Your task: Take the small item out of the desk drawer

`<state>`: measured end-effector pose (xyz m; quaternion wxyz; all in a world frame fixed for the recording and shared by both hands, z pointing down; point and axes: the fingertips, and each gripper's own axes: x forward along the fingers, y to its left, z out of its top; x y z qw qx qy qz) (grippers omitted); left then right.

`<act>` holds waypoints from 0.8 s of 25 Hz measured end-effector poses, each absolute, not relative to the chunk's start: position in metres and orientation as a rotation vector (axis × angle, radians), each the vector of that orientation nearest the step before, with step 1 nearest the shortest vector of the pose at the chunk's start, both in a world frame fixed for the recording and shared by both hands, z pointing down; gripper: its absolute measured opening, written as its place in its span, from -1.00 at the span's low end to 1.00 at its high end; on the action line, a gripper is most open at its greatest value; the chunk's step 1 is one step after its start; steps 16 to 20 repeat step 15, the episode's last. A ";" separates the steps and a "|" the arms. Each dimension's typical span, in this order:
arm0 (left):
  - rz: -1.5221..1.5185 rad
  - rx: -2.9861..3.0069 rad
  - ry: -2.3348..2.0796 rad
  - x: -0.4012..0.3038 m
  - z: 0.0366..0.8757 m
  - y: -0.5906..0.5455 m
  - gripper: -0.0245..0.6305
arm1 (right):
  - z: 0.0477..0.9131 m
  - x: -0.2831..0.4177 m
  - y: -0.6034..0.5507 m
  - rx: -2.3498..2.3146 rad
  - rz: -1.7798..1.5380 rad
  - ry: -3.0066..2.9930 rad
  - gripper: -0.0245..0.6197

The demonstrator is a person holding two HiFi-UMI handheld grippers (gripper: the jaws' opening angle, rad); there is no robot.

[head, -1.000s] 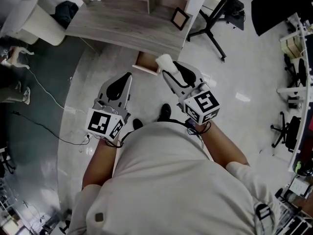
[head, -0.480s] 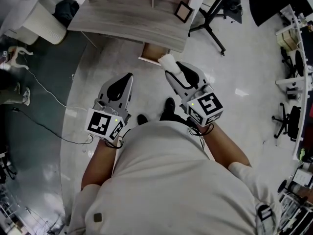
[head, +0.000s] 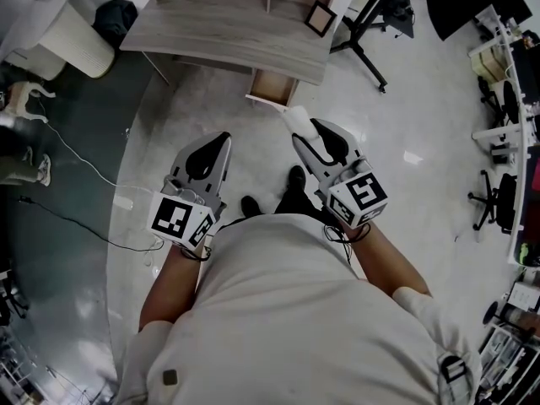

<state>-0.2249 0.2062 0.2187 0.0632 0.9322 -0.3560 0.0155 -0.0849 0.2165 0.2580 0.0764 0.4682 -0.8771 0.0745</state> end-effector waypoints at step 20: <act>0.038 2.825 -1.019 -0.244 0.231 0.219 -0.89 | 0.265 -0.099 0.231 1.470 0.278 -2.603 -0.37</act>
